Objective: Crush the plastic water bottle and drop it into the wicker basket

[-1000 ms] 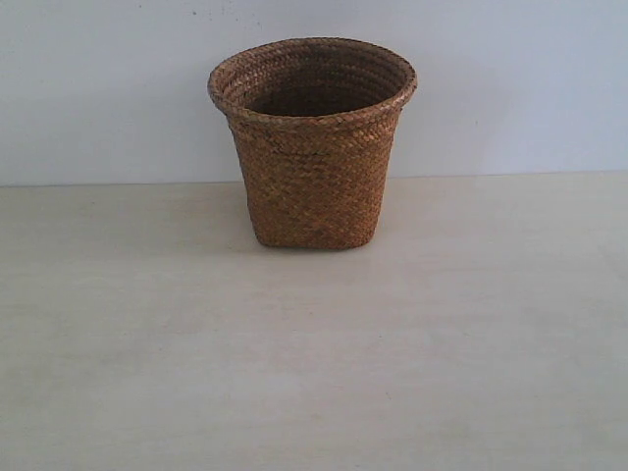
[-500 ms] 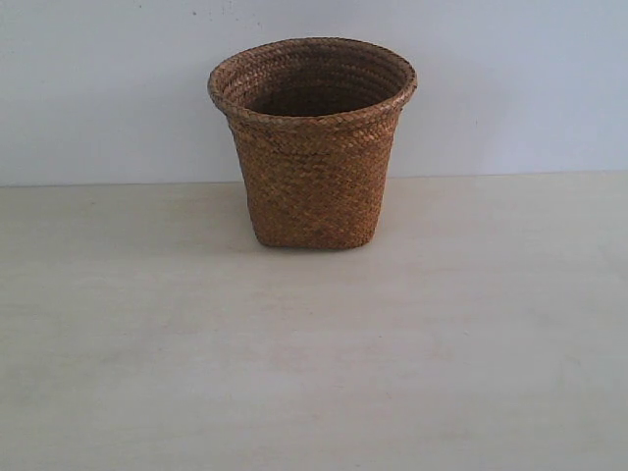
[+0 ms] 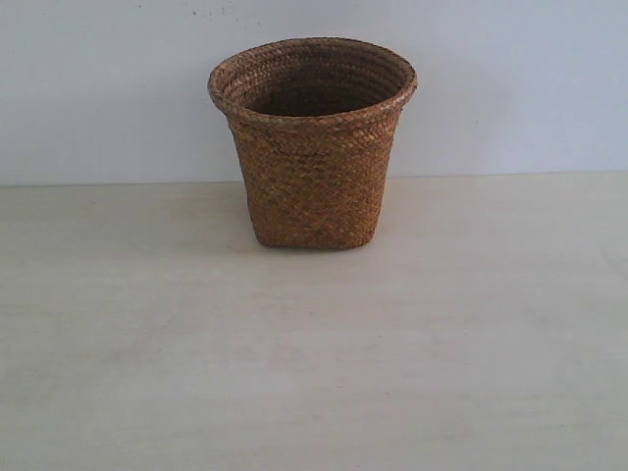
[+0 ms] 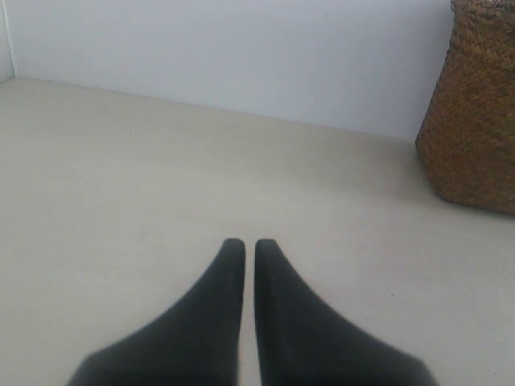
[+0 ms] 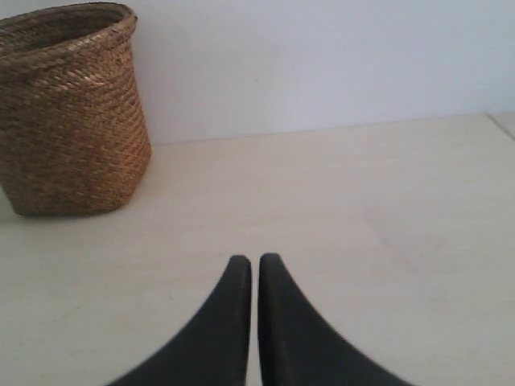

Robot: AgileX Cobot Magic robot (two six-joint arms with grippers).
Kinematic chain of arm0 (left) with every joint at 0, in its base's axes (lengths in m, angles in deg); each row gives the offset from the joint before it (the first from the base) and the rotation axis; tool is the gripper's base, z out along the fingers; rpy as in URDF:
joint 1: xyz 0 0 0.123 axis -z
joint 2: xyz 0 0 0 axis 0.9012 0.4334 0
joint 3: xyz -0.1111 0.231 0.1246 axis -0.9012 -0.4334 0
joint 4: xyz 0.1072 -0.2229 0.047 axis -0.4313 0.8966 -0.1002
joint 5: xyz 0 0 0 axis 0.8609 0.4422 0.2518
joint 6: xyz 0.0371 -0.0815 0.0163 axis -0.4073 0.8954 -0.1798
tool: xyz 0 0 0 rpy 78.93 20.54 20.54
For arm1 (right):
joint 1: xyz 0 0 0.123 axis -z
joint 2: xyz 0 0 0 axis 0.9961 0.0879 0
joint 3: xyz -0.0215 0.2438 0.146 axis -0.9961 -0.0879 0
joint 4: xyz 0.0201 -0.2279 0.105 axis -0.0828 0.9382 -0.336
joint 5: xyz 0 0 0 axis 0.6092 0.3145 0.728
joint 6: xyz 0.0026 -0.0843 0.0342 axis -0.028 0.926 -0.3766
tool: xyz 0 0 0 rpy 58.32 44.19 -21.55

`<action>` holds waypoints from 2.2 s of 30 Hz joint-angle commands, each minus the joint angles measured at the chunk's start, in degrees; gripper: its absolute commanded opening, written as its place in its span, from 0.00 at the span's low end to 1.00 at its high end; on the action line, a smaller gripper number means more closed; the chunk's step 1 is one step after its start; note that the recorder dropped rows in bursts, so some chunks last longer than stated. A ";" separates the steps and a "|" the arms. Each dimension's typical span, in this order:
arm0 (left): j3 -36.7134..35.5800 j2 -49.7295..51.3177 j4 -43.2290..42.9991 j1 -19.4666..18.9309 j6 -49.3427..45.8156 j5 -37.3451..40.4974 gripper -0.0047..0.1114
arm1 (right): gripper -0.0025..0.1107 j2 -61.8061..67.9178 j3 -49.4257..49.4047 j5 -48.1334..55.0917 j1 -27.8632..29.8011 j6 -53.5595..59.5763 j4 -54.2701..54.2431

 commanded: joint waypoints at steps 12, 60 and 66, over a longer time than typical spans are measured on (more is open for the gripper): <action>-0.23 -0.20 0.41 -0.15 -0.40 0.16 0.07 | 0.02 -6.60 -9.63 -0.69 1.47 0.12 7.34; -0.23 -0.20 0.41 -0.15 -0.40 0.16 0.07 | 0.02 -6.60 -9.63 0.06 1.47 -4.95 7.47; -0.23 -0.20 0.41 -0.15 -0.40 0.16 0.07 | 0.02 -6.60 -9.63 0.06 1.47 -4.95 7.47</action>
